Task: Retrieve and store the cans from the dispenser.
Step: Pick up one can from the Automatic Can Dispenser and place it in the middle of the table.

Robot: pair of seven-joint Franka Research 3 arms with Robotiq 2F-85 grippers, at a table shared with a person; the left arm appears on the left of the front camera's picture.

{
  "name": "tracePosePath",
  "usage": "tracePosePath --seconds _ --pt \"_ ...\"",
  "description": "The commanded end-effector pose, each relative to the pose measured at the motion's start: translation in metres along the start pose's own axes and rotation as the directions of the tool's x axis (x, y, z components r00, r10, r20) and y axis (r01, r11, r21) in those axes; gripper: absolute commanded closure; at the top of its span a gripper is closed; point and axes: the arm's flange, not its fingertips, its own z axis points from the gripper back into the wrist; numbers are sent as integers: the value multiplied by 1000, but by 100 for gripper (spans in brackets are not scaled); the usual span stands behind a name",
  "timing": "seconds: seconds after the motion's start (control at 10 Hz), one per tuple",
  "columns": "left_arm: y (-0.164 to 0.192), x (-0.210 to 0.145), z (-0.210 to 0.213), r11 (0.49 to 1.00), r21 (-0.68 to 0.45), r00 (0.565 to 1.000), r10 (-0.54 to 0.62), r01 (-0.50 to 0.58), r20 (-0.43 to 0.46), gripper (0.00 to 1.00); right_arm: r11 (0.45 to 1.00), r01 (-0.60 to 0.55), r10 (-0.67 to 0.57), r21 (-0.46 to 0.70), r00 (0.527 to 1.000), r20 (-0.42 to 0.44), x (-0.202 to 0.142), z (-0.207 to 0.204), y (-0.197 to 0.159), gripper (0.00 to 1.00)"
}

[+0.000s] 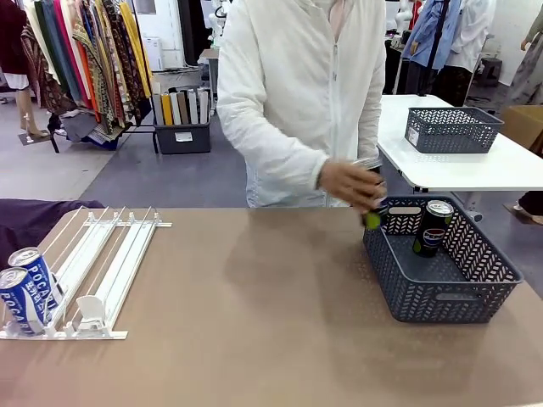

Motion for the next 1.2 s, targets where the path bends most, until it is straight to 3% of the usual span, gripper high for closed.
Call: tracePosePath --seconds 0.0,0.4,0.5,0.6,0.7,0.8,0.9,1.0,1.1 --pt "1 -1 3 1000 -19 1000 -24 24 3 0 1000 -23 23 12 1000 3 1 0 2 0" --pt "2 -1 1 1000 -1 1000 -1 1 5 0 1000 -23 23 12 1000 3 1 0 2 0" --pt "-6 4 -9 963 245 993 93 -109 76 0 1000 -23 23 12 1000 3 1 0 2 0" --pt "-14 5 -30 829 549 994 87 -106 59 0 1000 -23 23 12 1000 3 1 0 2 0" --pt "-17 8 -48 624 765 987 125 -157 101 0 1000 -23 23 12 1000 3 1 0 2 0" --pt "-19 12 -68 492 862 991 109 -120 75 0 1000 -23 23 12 1000 3 1 0 2 0" --pt "-22 19 -82 462 887 997 73 -16 -20 0 1000 -23 23 12 1000 3 1 0 2 0" --pt "-22 31 -89 405 914 999 44 3 -23 0 1000 -23 23 12 1000 3 1 0 2 0" --pt "-24 40 -89 410 911 999 44 -40 24 0 1000 -23 23 12 1000 3 1 0 2 0"
